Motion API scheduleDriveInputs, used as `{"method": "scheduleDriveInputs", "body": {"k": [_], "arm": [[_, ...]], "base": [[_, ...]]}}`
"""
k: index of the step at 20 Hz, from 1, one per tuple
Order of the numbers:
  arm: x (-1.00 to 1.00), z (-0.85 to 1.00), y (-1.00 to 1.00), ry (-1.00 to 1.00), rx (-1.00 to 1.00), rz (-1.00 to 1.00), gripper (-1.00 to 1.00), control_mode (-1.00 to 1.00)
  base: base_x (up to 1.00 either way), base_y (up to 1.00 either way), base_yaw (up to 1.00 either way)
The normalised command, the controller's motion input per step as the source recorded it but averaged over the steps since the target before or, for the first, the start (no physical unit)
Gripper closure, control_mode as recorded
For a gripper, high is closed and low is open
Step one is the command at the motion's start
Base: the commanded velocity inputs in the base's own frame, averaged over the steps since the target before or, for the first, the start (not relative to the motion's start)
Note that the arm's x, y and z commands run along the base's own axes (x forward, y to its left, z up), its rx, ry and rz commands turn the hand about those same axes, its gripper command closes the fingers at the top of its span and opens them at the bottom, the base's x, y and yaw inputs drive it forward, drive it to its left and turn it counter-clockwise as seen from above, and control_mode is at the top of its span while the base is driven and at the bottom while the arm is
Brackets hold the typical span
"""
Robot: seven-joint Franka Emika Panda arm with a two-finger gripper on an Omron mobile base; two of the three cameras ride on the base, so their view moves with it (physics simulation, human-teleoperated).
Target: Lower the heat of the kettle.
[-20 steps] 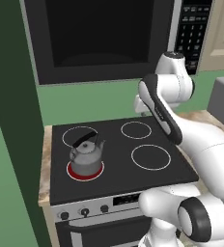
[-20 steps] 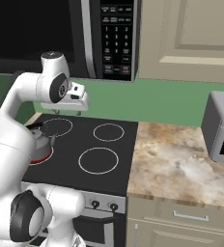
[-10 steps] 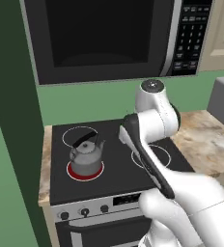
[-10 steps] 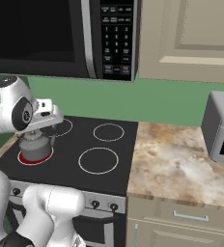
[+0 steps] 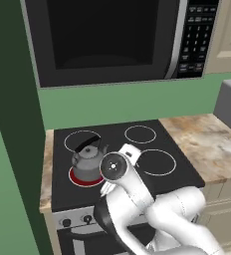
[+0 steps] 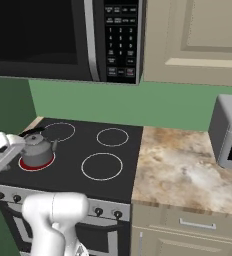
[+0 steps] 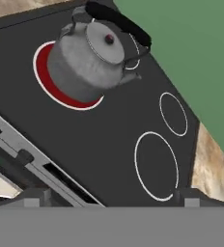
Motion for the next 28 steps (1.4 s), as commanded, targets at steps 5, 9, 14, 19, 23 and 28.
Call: {"method": "scheduleDriveInputs", "body": {"k": [5,9,14,19,23,28], "arm": [[-0.39,-0.53,0.35,-0.10,-0.10,0.18,-1.00,-1.00],[-0.27,-0.32,0.44,-0.04,-0.03,0.00,-1.00,-1.00],[-0.33,-0.39,0.50,-0.13,-0.11,0.00,-1.00,-1.00],[-0.19,-0.48,0.58,-0.16,-0.18,0.00,-1.00,-1.00],[-0.02,-0.46,0.49,-0.13,-0.21,0.07,-1.00,-1.00],[0.00,-0.36,0.49,-0.06,-0.22,0.06,-1.00,-1.00]], "base": [[0.00,0.00,0.00],[0.00,0.00,0.00],[0.00,0.00,0.00],[0.00,0.00,0.00],[0.00,0.00,0.00],[0.00,0.00,0.00]]}}
